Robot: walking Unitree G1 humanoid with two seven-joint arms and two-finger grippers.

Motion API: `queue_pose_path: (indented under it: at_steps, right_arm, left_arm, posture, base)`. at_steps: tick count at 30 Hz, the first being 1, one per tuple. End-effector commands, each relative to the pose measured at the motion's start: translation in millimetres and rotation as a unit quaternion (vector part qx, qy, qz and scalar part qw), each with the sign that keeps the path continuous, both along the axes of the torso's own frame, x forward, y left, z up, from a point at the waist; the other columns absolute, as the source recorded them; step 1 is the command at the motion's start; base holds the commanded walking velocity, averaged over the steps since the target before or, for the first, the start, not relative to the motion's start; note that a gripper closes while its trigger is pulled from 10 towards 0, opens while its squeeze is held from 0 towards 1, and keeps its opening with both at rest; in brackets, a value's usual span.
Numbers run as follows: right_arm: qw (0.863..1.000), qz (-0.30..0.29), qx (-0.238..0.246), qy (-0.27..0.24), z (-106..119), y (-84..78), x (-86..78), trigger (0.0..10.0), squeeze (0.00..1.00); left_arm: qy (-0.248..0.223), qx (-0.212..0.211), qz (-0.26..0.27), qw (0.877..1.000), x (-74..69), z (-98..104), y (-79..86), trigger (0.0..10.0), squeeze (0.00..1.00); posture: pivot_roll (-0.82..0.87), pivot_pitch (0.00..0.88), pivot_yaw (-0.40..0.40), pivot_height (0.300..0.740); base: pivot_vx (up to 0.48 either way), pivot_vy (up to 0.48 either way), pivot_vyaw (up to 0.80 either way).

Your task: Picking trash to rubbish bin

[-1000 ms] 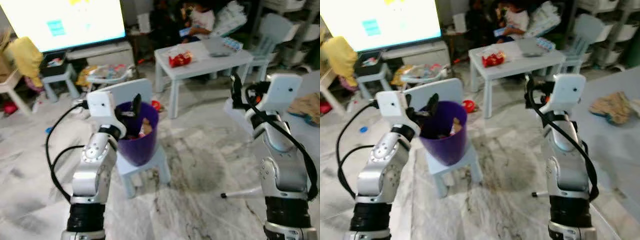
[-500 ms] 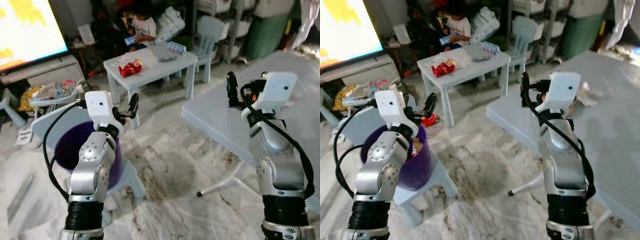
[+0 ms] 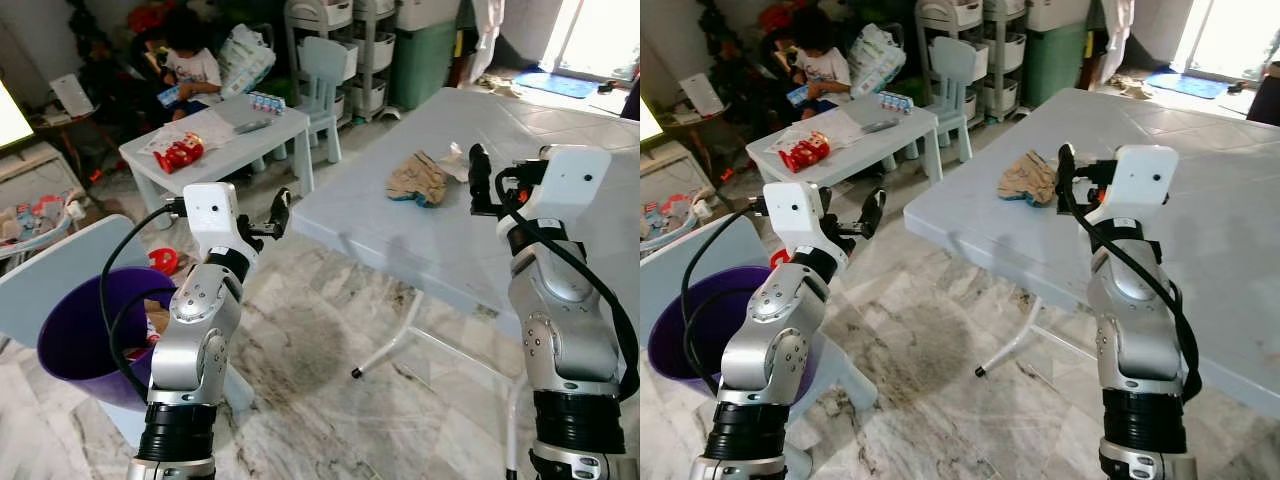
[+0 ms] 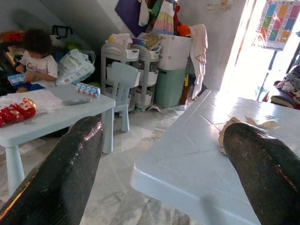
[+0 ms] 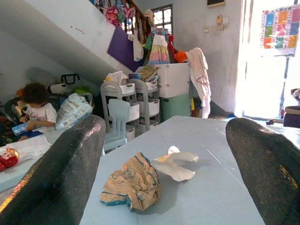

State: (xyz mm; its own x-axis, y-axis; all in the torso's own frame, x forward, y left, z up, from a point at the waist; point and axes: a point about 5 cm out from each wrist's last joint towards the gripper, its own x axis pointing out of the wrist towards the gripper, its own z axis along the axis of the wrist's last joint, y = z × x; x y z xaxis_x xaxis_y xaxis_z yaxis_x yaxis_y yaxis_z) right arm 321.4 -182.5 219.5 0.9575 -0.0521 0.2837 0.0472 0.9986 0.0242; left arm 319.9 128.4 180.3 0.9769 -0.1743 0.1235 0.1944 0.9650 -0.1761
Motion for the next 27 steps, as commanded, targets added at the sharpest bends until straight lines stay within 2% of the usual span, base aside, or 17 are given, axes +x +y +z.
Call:
queue_pose_path:
  at_steps: [1,27]
  right_arm:
    - [1.000,0.008,0.000,-0.011,6.0,3.9,0.2,10.0,1.00]
    - [1.000,0.012,-0.005,-0.011,7.8,4.9,0.7,10.0,1.00]
  left_arm:
    - [-0.002,-0.005,0.009,1.000,2.2,2.8,5.4,10.0,0.00]
    - [0.009,-0.014,0.007,1.000,2.8,-0.9,3.7,10.0,0.00]
  posture:
    - [-0.04,0.000,0.044,0.740]
    - [-0.04,0.000,0.035,0.740]
  base:
    - [0.247,0.000,0.00]
    - [0.357,0.000,0.00]
